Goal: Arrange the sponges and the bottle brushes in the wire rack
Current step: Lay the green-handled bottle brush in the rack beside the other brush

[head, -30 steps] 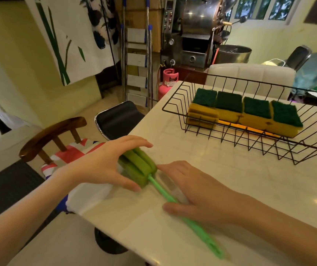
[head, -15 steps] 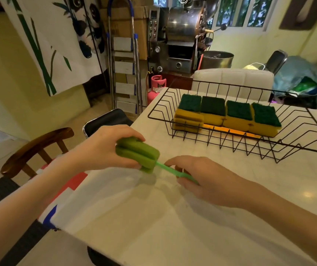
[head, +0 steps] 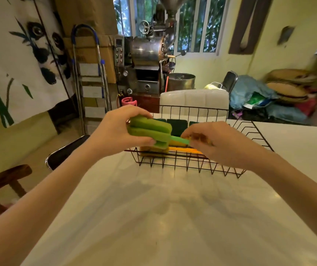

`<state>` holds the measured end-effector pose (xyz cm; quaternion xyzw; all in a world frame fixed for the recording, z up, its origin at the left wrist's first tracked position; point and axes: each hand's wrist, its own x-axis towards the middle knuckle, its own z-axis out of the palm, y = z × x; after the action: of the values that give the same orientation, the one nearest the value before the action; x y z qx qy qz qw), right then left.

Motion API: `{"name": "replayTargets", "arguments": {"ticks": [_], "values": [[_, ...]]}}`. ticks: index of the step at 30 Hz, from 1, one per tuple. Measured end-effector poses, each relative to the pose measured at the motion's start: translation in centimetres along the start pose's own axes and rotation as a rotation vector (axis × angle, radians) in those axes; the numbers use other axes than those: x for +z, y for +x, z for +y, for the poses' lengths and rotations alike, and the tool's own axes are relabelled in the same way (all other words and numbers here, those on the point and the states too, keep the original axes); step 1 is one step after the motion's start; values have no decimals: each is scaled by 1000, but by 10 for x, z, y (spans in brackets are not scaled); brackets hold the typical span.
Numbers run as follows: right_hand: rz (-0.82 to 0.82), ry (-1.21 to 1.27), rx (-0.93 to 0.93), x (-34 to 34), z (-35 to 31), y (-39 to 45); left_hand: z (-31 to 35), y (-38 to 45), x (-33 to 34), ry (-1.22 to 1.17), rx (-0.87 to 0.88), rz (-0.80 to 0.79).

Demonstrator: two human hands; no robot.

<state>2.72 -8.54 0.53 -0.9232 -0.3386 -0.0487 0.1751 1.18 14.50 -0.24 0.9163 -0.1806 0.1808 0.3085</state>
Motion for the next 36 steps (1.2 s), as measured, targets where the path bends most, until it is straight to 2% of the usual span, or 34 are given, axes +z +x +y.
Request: {"name": "replayTargets", "arguments": {"ticks": [7, 10, 13, 15, 16, 20, 22, 25, 27, 32, 34, 36], "values": [[59, -44, 62, -16, 33, 6, 6, 51, 24, -83, 46, 20], [110, -14, 97, -20, 43, 8, 8, 65, 33, -168, 45, 89], [243, 133, 150, -23, 56, 12, 15, 76, 42, -370, -3, 257], [390, 324, 167, -24, 61, 15, 20, 81, 46, -563, -81, 280], [460, 473, 173, -24, 61, 17, 21, 84, 48, -643, -123, 221], [609, 1127, 227, -16, 52, 24, 30, 95, 66, -813, -327, -201], [655, 1227, 251, -8, 50, 27, 36, 93, 70, -836, -420, -331], [697, 1256, 283, 3, 48, 29, 34, 90, 70, -749, -244, -406], [695, 1265, 295, 8, 48, 28, 28, 83, 65, -700, -179, -413], [628, 1204, 332, 14, 49, 25, 20, 86, 66, -583, -148, -411], [499, 1118, 396, 12, 50, 24, 16, 85, 65, -505, -140, -405], [286, 953, 465, 4, 52, 19, 10, 86, 63, -388, -131, -380]]}}
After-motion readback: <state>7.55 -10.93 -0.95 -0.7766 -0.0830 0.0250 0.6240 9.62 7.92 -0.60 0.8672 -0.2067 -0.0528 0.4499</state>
